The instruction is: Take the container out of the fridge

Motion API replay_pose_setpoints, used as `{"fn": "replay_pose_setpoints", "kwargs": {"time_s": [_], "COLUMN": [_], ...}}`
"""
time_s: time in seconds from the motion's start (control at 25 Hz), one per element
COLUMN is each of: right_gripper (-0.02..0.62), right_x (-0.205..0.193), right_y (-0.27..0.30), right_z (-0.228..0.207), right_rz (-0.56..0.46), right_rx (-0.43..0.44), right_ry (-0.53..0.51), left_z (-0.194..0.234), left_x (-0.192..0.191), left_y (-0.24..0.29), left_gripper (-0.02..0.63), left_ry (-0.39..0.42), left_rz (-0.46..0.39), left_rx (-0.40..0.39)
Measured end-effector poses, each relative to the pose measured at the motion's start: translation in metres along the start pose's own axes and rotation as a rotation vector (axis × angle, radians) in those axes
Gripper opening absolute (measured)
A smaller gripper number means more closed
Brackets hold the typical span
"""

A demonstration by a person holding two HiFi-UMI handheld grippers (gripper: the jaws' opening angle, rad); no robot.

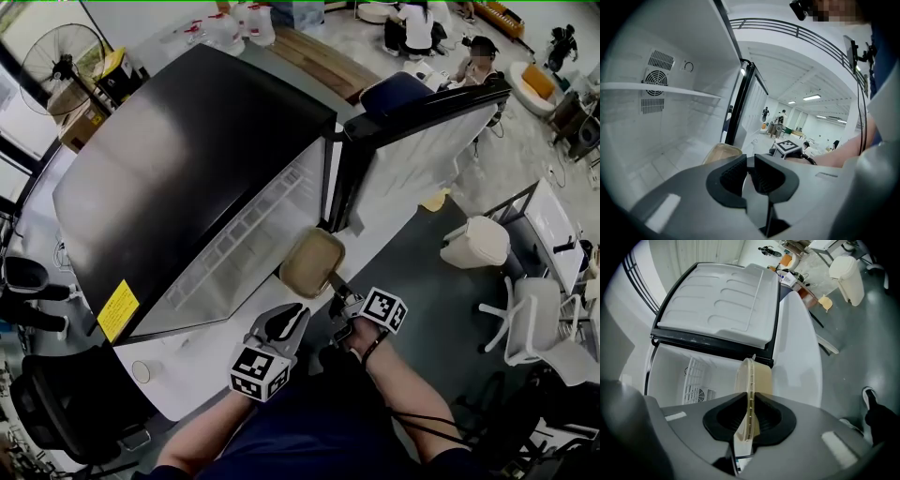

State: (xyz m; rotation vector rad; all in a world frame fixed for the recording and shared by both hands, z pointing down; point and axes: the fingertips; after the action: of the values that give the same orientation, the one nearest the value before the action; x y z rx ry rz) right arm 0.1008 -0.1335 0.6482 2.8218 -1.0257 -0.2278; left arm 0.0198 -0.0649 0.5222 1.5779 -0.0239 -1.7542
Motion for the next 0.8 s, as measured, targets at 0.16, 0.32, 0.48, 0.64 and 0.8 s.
{"fn": "replay_pose_setpoints", "kwargs": {"time_s": [0.16,0.32,0.48,0.64,0.8], "right_gripper": [0.058,0.058,0.058,0.058,0.058], "right_x": [0.005,0.007,0.009,0.011,0.011], "right_y": [-0.010,-0.020,-0.027,-0.031,-0.032], "right_z": [-0.006,-0.017,-0.030,-0.044,-0.057], "right_rz": [-0.021,-0.036,-0.050,-0.062,-0.072], "right_rx": [-0.010,-0.026,-0.048,-0.070,-0.086], "right_ry": [0.003,0.009,0.015,0.020,0.017], "left_z": [-0.007,-0.013,-0.017,-0.019,-0.018], "left_x": [-0.002,-0.005,-0.009,-0.013,-0.016], "left_y": [0.004,0.007,0.008,0.010,0.009], "left_gripper": [0.052,0.052,0.052,0.052,0.052], "left_ry": [0.008,0.015,0.018,0.019,0.012], "left_rz": [0.009,0.020,0.033,0.045,0.054], "left_rx": [-0.019,-0.033,-0.042,-0.049,-0.047]}}
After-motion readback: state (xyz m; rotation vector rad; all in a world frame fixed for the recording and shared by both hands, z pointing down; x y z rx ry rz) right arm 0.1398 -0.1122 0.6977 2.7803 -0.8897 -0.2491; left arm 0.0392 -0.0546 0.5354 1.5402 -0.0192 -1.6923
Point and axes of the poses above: the fingertips, and each gripper's own axes: y forward along the fingers, z to its left, x out of its top, and after that the axes turned 10 degrees about x, right-handed
